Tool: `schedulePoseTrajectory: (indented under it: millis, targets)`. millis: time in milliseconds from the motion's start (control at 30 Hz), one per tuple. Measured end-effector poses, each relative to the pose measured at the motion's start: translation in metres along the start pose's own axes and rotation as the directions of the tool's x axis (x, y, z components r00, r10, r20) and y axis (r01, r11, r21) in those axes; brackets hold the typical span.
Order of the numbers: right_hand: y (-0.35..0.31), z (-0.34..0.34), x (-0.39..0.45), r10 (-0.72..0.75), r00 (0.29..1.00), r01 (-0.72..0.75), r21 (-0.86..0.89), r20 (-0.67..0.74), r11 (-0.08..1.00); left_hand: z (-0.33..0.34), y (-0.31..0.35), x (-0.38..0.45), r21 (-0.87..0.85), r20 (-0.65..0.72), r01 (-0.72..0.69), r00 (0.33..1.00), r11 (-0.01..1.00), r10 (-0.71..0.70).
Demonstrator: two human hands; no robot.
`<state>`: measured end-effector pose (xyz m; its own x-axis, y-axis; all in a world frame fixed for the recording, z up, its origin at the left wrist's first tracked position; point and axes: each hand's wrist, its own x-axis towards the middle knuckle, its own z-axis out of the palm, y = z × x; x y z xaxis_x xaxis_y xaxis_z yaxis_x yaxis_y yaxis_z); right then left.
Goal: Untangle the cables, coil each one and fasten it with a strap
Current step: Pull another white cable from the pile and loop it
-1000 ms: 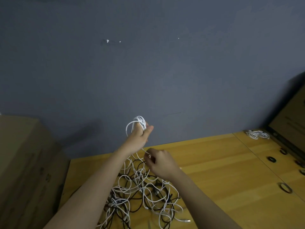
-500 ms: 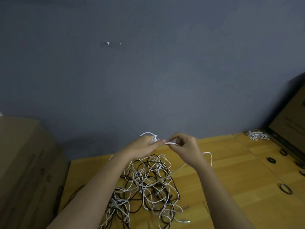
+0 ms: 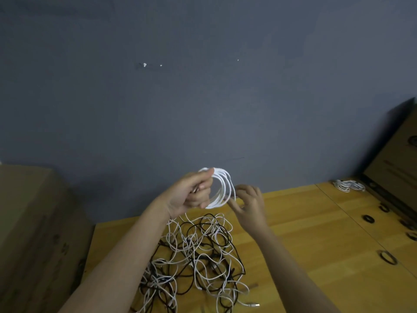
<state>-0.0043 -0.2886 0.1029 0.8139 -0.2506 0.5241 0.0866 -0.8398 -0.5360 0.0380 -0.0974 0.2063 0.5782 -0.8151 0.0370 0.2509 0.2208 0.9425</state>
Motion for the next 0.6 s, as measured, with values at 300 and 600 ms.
schedulePoseTrajectory:
  millis: [300,600]
  targets:
    - [0.003,0.022,-0.036,0.139,0.942,-0.176,0.1,0.305,0.979,-0.002,0.008,0.012,0.177,-0.275,-0.238,0.92,0.955,0.28]
    - [0.0,0.034,-0.045,0.098,0.904,-0.099,-0.021,0.416,0.995,0.012,-0.008,0.035,0.336,-0.296,-0.241,0.891,0.911,0.344]
